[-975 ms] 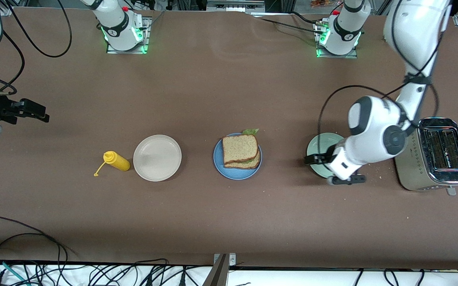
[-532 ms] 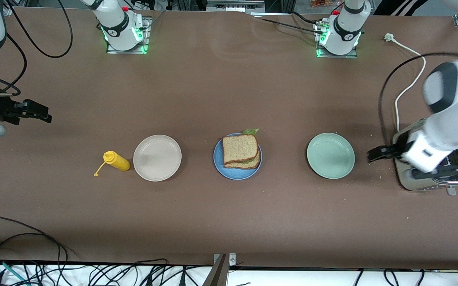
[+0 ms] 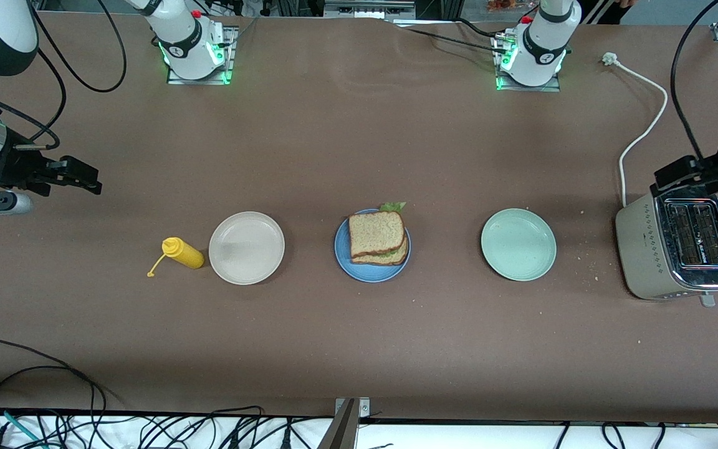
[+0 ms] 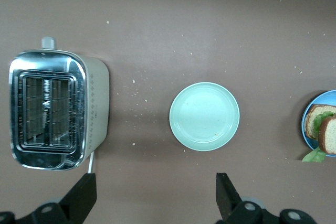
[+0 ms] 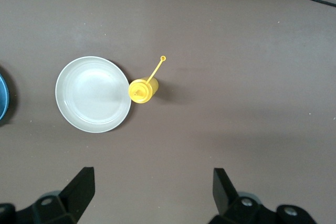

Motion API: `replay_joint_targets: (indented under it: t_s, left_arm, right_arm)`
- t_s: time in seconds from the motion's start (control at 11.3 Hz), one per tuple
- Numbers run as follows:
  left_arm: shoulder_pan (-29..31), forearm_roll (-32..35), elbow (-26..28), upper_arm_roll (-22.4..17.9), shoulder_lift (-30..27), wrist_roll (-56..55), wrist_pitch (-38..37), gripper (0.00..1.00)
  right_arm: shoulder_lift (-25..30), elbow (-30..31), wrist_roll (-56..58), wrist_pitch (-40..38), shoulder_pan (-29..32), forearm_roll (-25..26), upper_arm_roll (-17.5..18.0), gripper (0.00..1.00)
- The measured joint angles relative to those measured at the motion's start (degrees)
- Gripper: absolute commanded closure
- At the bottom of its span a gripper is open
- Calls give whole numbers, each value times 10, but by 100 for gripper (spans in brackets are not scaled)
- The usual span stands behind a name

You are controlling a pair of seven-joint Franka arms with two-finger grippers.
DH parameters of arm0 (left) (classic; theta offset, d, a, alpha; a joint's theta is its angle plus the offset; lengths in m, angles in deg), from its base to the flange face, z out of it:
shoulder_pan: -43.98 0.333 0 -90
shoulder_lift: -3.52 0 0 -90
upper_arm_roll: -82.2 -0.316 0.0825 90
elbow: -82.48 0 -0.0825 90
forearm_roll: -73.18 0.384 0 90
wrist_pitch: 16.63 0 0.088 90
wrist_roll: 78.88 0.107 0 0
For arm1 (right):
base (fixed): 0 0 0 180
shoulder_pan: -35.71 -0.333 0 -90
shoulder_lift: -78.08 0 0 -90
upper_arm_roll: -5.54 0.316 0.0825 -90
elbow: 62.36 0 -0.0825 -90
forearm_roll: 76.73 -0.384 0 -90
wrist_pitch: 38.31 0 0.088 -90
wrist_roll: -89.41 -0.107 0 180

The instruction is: Make sandwich in blue plate with both arms

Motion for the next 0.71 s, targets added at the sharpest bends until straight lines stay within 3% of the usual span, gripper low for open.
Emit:
replay_joint_targets:
  t_s: [0.18,0.35,0.71]
  left_arm:
    - [-19,-2,-1,-27,-28,1,-14,0]
    - [-21,-2,26,-29,-56,4,-21,5]
    - [-23,-17,93,-30,-94,30,-8,0]
  right_arm:
    - [0,0,0,0,0,14,0,0]
    - [-1,0,0,-1,0,40,-1,0]
    - [-6,1,1,-2,3,48,-5,0]
